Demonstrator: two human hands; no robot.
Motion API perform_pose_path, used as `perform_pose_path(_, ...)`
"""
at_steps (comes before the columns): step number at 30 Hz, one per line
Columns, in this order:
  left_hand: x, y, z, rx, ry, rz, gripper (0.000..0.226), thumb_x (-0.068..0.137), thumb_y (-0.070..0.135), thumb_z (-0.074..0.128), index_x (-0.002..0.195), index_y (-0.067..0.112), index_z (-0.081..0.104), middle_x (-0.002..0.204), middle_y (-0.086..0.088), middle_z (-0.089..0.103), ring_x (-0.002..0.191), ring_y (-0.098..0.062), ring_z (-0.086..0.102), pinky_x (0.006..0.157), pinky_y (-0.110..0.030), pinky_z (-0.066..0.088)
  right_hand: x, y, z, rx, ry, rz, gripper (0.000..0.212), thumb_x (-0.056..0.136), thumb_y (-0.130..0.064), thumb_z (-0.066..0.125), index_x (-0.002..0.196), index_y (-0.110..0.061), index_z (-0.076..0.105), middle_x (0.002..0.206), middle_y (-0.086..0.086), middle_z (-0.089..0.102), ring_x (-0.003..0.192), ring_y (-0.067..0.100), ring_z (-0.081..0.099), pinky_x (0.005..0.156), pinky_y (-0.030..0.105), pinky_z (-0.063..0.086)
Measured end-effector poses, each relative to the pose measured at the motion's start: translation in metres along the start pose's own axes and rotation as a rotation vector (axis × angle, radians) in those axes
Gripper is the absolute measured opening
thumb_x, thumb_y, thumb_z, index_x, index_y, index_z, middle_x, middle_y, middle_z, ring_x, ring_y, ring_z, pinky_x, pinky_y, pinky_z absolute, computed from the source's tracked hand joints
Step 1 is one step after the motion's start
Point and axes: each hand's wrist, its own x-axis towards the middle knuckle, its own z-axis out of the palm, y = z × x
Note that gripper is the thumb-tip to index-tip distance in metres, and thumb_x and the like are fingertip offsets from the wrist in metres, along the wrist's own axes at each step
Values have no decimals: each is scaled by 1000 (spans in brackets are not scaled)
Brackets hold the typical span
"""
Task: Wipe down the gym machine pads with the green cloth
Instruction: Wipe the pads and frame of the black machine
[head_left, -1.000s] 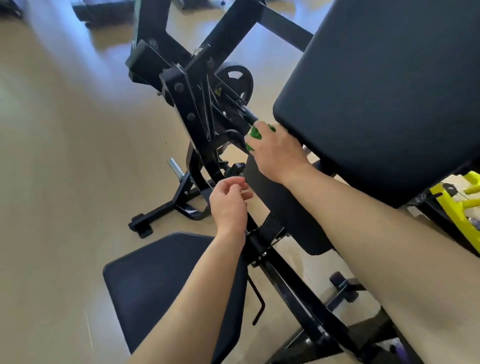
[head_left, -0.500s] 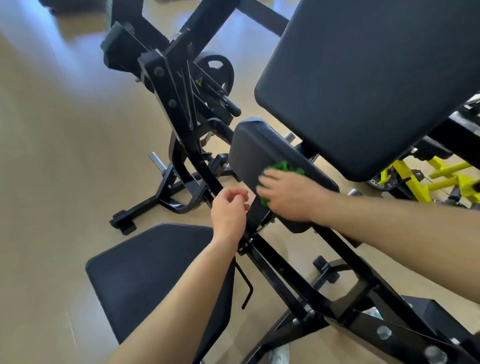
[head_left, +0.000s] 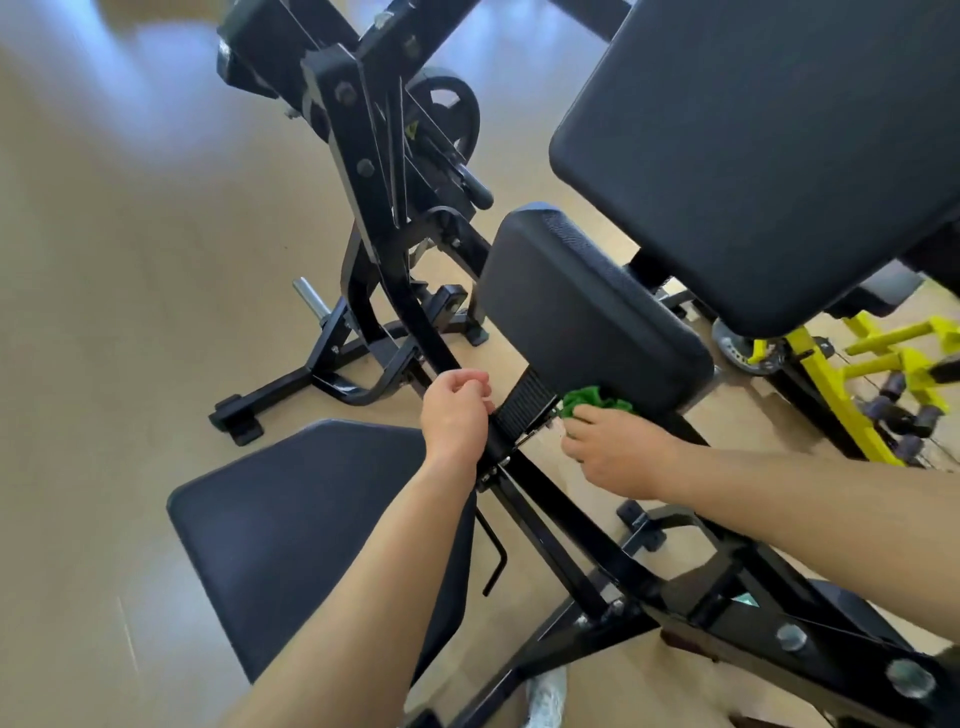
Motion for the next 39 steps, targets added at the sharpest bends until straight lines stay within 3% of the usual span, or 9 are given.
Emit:
perform_pose_path(4,4,6,-2,-3,-4,17,27,97,7,45,107,15,69,101,-3,68,80,-15,61,75,-32,49,32,42,-23,16,64,26,30,100,-23,49,117,-21,73,126,2,62,119,29,54,108,46,36)
perform_pose_path(9,21,22,-7,-31,43,65,25,98,7,46,103,18,68,101,-3,67,83,-15,62,76,-31,50,80,129,-79,-13,204,238,30,101,-25,51,123,-23,70,137,3,60,131,30,49,123,52,20)
perform_pose_path(13,34,28,-10,-62,57,74,24,98,9,47,99,22,67,101,-1,68,84,-15,62,82,-35,52,89,172,-111,29,300,453,25,96,-18,55,116,-17,71,125,9,58,116,31,53,97,45,43)
perform_pose_path(19,50,38,-18,-81,51,104,24,97,10,48,97,24,68,107,-2,69,89,-16,64,91,-40,55,90,173,-119,248,340,864,18,94,-24,55,98,-15,70,118,13,51,105,31,51,85,43,39)
perform_pose_path(22,60,44,-30,-104,90,106,25,97,9,47,101,22,69,100,-1,69,87,-16,65,93,-43,56,106,175,-124,220,241,847,25,96,-29,49,105,-18,70,110,13,57,98,30,56,81,41,40)
perform_pose_path(27,66,49,-53,-15,124,209,24,98,12,48,98,25,68,97,0,70,89,-17,66,87,-43,58,160,157,-123,84,-78,652,35,99,-22,44,127,-14,64,122,12,65,106,31,62,83,38,47)
perform_pose_path(33,64,70,-64,141,23,308,23,96,11,48,100,23,68,93,0,69,79,-17,62,79,-44,58,177,138,-122,10,-212,467,35,99,-24,52,130,-14,63,130,11,65,116,35,61,86,45,47)
perform_pose_path(37,60,77,-65,155,-14,331,27,95,8,47,95,24,70,94,-2,70,86,-19,65,82,-40,57,144,165,-129,226,-35,530,29,101,-32,46,114,-18,66,104,5,63,86,24,56,71,36,44)
perform_pose_path(39,56,77,-60,131,-28,301,31,95,5,46,91,23,71,91,-1,70,85,-18,65,82,-39,58,119,184,-130,335,107,624,32,100,-34,42,113,-19,67,102,4,59,85,24,57,68,35,40)
